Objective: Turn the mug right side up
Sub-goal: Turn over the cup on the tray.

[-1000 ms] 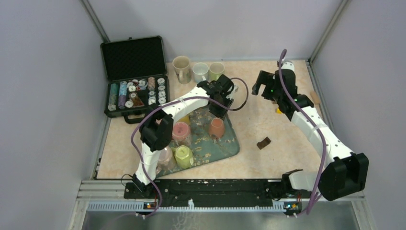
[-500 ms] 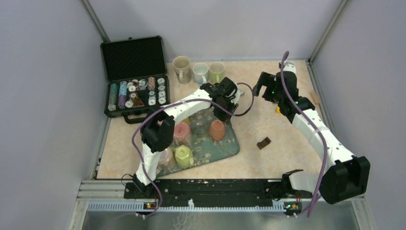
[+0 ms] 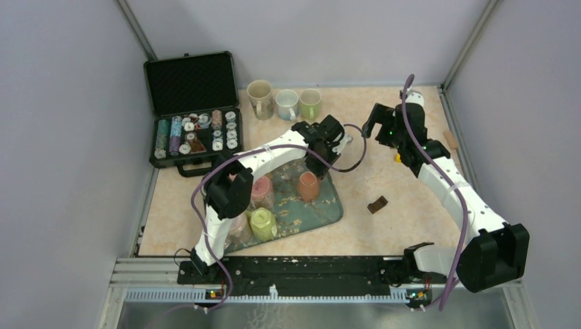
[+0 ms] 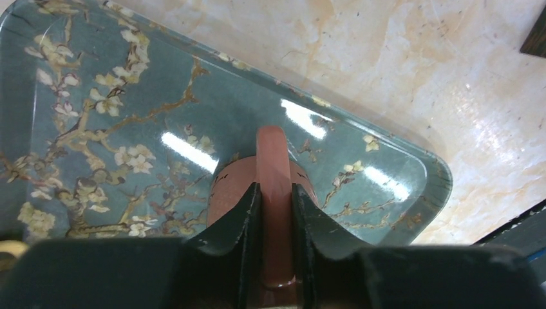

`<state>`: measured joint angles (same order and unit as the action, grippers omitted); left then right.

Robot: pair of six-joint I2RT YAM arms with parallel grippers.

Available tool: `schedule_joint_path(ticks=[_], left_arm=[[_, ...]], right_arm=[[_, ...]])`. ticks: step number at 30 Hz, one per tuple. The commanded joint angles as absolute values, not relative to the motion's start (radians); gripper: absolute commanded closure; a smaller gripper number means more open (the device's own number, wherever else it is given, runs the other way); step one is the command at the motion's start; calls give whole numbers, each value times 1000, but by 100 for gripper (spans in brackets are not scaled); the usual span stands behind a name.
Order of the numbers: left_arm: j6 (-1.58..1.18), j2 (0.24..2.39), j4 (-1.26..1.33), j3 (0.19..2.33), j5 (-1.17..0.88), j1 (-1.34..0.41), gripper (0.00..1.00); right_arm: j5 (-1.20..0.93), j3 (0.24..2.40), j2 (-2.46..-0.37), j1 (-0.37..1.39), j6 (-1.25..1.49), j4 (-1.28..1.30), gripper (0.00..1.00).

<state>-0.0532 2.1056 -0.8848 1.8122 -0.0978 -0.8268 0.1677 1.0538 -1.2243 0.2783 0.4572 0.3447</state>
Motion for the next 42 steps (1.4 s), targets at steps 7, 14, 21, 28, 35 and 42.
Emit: schedule_joint_path(ticks=[7,14,21,28,35,42], left_arm=[[-27,2080,-877,1842,-64,-827,100],[-55,1987,-774,1764,-146,-784,100],[-76,1900,-677,1681,-228,-721,100],[-99,1777,-543,1564,-309,-666,100],[-130,1663,-389,1444,-431,-617,100],[-194,1562,-232,1359,-632,-540,100]], right_arm=[[170,1047,-1185,270,472,305,1],[177,1039,-1156,270,476,299,1],[186,1024,-1123,269,474,277,1],[43,975,-1136,247,480,178,1],[-274,935,-1168,245,448,8,1],[-475,919,-1183,247,385,-110,1]])
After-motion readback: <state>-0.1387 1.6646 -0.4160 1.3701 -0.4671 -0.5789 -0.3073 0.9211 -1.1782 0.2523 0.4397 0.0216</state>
